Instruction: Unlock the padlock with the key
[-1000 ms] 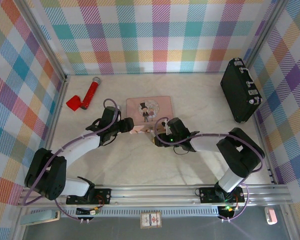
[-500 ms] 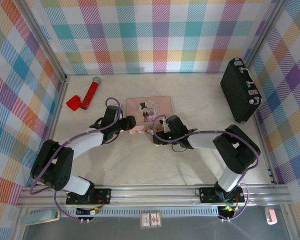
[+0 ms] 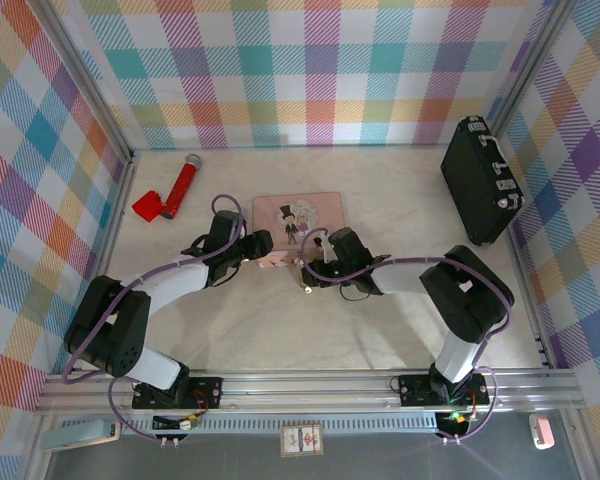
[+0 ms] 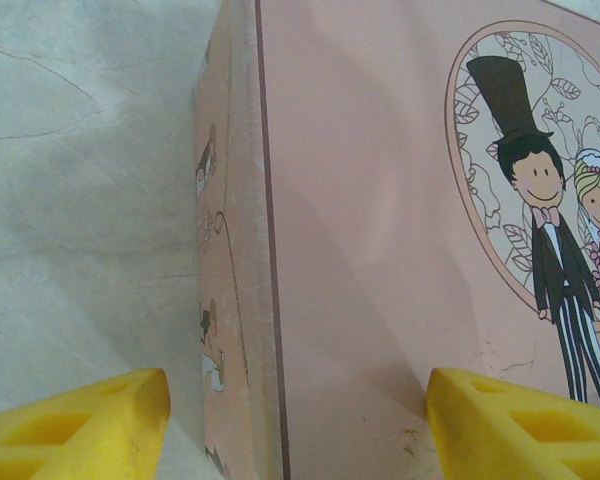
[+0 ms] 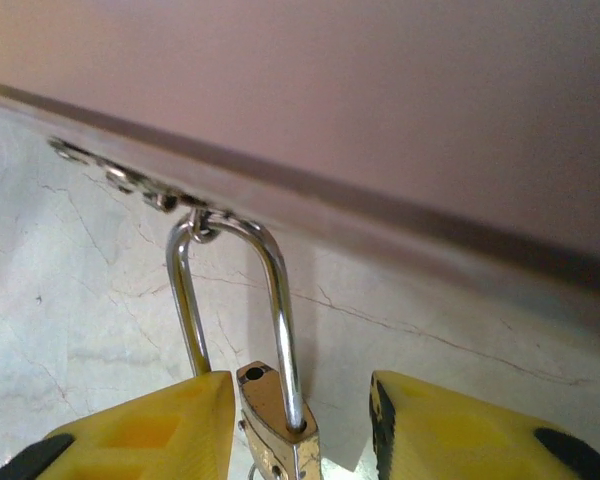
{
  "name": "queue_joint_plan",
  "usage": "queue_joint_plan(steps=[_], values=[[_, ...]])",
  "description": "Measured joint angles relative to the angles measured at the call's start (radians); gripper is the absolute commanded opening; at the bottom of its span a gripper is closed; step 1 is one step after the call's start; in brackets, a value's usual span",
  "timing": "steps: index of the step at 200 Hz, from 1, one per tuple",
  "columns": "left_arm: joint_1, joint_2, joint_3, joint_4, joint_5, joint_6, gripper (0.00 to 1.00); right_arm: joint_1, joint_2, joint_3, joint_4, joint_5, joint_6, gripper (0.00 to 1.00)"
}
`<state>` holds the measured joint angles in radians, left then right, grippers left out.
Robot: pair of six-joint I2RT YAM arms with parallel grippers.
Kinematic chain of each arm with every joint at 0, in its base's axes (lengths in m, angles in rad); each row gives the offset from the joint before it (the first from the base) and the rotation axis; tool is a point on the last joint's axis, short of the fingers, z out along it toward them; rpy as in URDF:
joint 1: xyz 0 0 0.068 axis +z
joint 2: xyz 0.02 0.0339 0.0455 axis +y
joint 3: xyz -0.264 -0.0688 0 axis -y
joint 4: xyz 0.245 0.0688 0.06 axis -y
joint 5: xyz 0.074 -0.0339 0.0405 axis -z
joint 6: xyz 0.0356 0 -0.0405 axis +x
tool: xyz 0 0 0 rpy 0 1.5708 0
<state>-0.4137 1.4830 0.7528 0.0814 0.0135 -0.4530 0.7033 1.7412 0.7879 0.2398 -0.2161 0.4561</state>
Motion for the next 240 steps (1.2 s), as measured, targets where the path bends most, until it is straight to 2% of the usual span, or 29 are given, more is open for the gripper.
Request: queue_joint_plan(steps=[52, 84, 103, 169, 240], values=[[0.0, 0.008, 0.01, -0.005, -0.002, -0.018, 0.66, 0.021, 0.049, 0.078, -0.047, 0.015, 0.001, 0.3], [0.0, 0.01, 0.014, -0.009, -0.004, -0.043, 0.65, 0.029, 0.074, 0.123, -0.086, 0.039, 0.008, 0.14], [0.0, 0.01, 0.014, -0.009, -0.004, -0.065, 0.63, 0.029, 0.075, 0.126, -0.087, 0.032, 0.022, 0.1], [-0.048, 0.01, 0.013, -0.007, -0.052, -0.117, 0.6, 0.028, 0.035, 0.082, -0.072, 0.033, 0.068, 0.0], [-0.186, -0.047, -0.037, -0.014, -0.177, -0.193, 0.6, 0.029, -0.076, -0.008, -0.144, 0.051, 0.09, 0.0]])
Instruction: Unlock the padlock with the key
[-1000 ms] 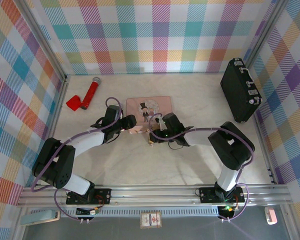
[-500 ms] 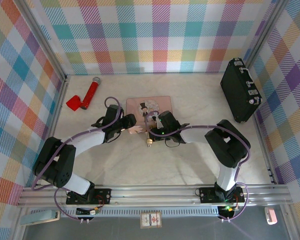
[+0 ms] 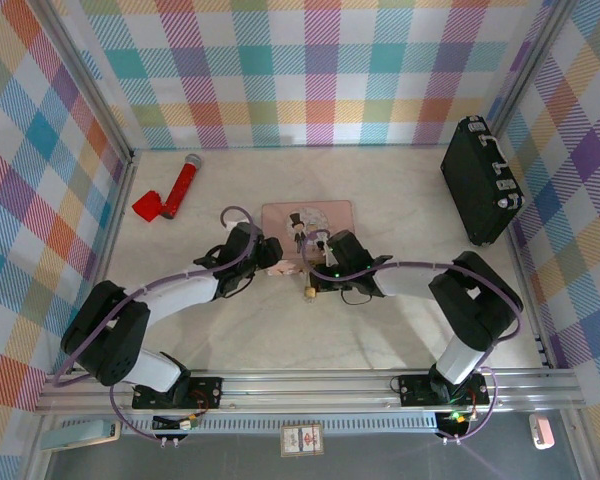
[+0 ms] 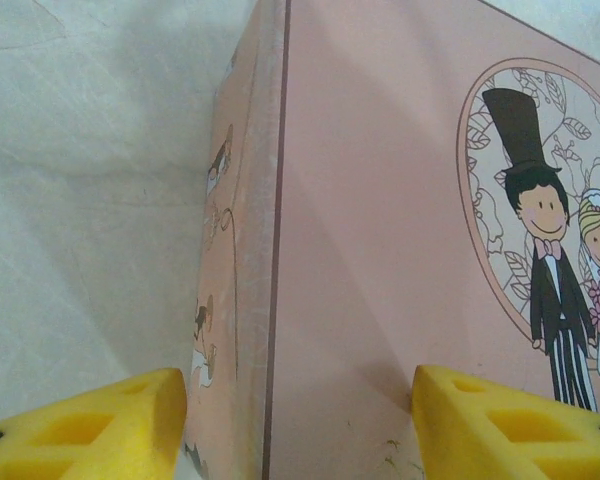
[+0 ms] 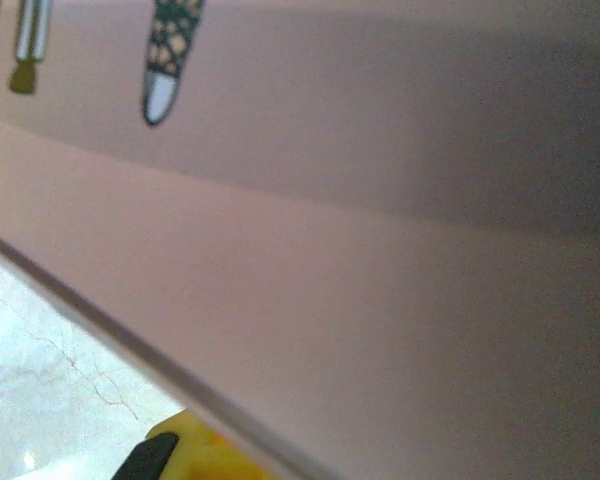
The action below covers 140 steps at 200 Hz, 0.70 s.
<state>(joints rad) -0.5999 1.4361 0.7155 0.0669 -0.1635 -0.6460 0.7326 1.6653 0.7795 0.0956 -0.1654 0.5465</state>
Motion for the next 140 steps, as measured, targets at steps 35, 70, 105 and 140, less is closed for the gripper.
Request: queue_joint_plan(steps=[35, 70, 105, 140], values=[[-0.051, -0.035, -0.027, -0.016, -0.045, -0.043, 0.59, -0.007, -0.036, -0.033, -0.007, 0.005, 0.027, 0.0], [-0.103, -0.047, -0.033, -0.029, -0.089, -0.078, 0.59, -0.018, -0.095, -0.084, -0.007, 0.011, 0.069, 0.0], [-0.158, -0.062, -0.047, -0.037, -0.124, -0.122, 0.59, -0.021, -0.156, -0.137, -0.006, 0.027, 0.111, 0.0], [-0.206, -0.065, -0.056, -0.035, -0.175, -0.179, 0.59, -0.021, -0.173, -0.179, 0.054, 0.039, 0.193, 0.0]])
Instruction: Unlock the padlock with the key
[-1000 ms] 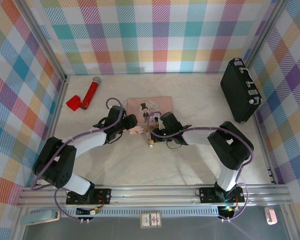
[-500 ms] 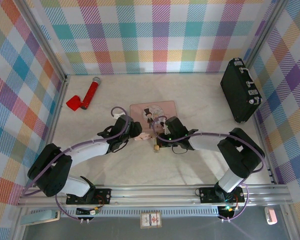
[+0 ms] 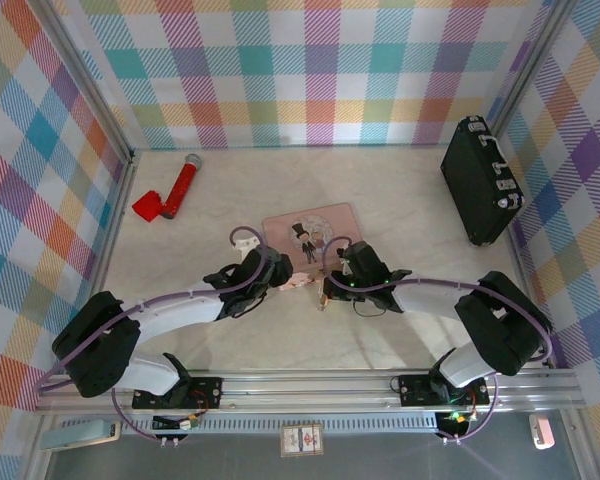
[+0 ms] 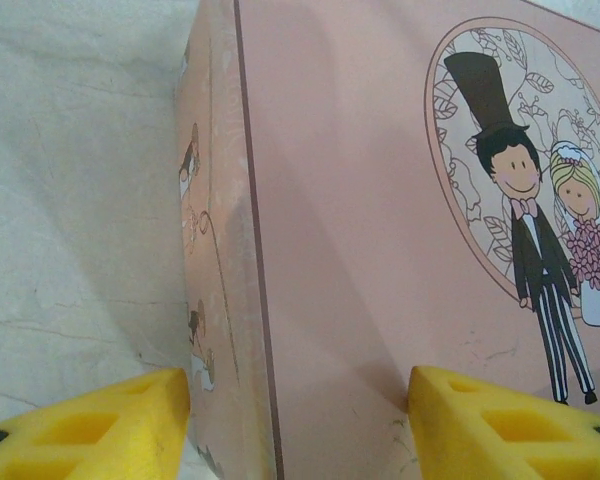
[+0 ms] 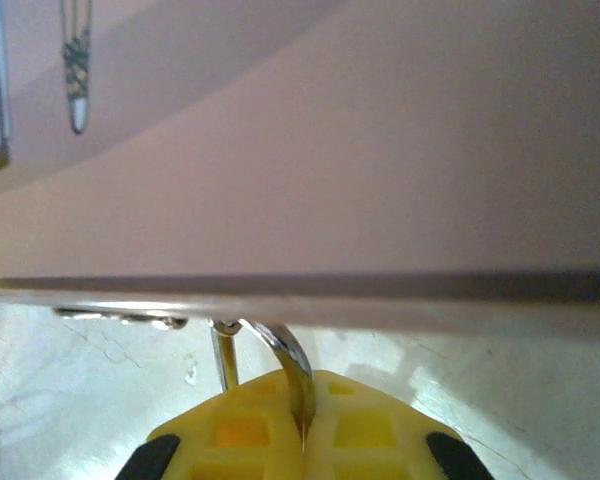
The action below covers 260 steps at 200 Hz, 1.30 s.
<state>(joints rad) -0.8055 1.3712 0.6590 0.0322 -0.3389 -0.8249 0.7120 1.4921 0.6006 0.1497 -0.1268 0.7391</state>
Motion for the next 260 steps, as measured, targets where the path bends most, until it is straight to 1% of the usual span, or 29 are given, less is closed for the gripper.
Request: queue_joint_plan(steps=[30, 57, 108, 147, 180, 260], values=[[-0.027, 0.0, -0.006, 0.003, -0.041, -0.04, 0.59, 0.003, -0.011, -0.034, 0.07, 0.01, 0.063, 0.0], [-0.043, 0.0, -0.015, 0.022, -0.052, -0.058, 0.59, 0.003, -0.037, -0.064, 0.106, 0.054, 0.153, 0.0], [-0.056, 0.026, -0.015, 0.067, -0.038, -0.073, 0.59, 0.0, -0.058, -0.088, 0.129, 0.124, 0.333, 0.0], [-0.064, 0.061, -0.015, 0.131, -0.028, -0.076, 0.58, 0.0, -0.061, -0.133, 0.209, 0.179, 0.453, 0.0], [-0.065, 0.077, -0.015, 0.166, -0.013, -0.075, 0.59, 0.0, -0.061, -0.163, 0.272, 0.221, 0.531, 0.0], [-0.07, 0.134, -0.006, 0.259, 0.025, -0.063, 0.58, -0.009, -0.06, -0.164, 0.284, 0.333, 0.669, 0.0]])
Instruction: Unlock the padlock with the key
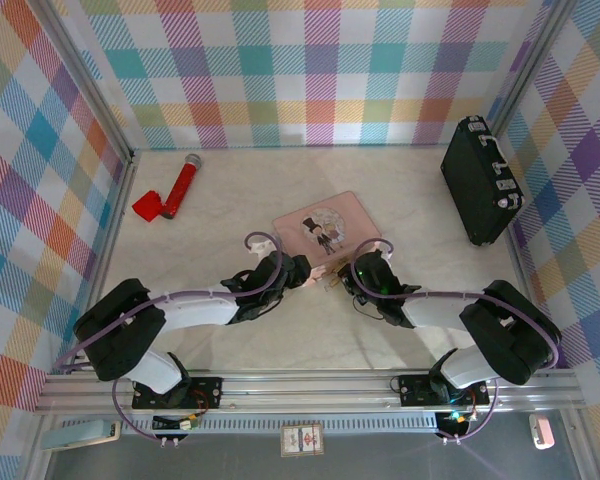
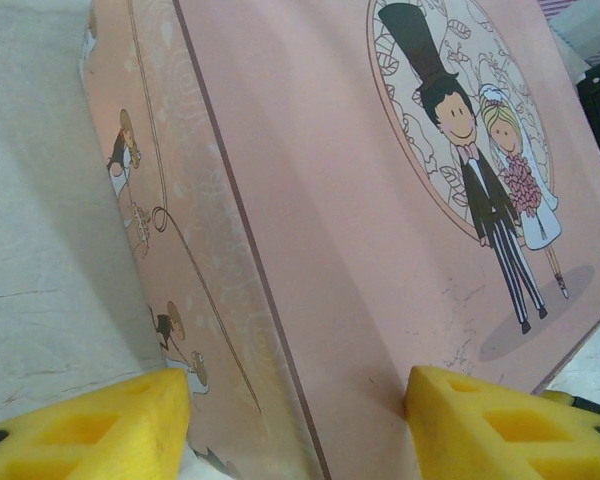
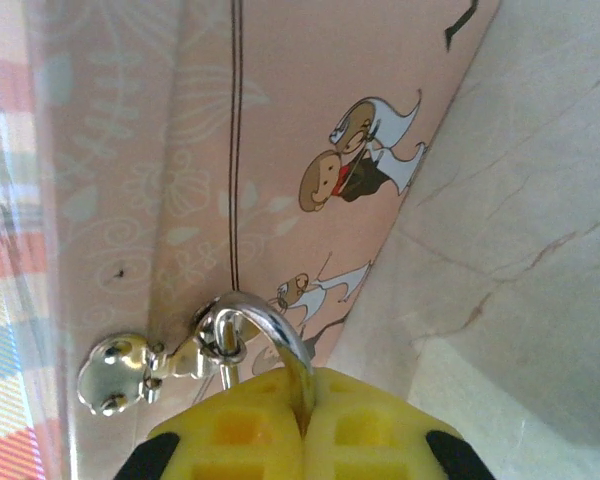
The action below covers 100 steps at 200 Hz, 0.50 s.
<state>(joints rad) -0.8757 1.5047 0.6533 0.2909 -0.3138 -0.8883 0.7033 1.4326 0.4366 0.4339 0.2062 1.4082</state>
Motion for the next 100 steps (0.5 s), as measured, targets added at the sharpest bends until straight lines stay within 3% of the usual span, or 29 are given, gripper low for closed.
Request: queue_joint_plan(steps=[100], values=[[0.0, 0.032, 0.025, 0.017, 0.015, 0.01, 0.58, -0.049, 0.045, 0.007, 0.047, 0.04, 0.111, 0.0]])
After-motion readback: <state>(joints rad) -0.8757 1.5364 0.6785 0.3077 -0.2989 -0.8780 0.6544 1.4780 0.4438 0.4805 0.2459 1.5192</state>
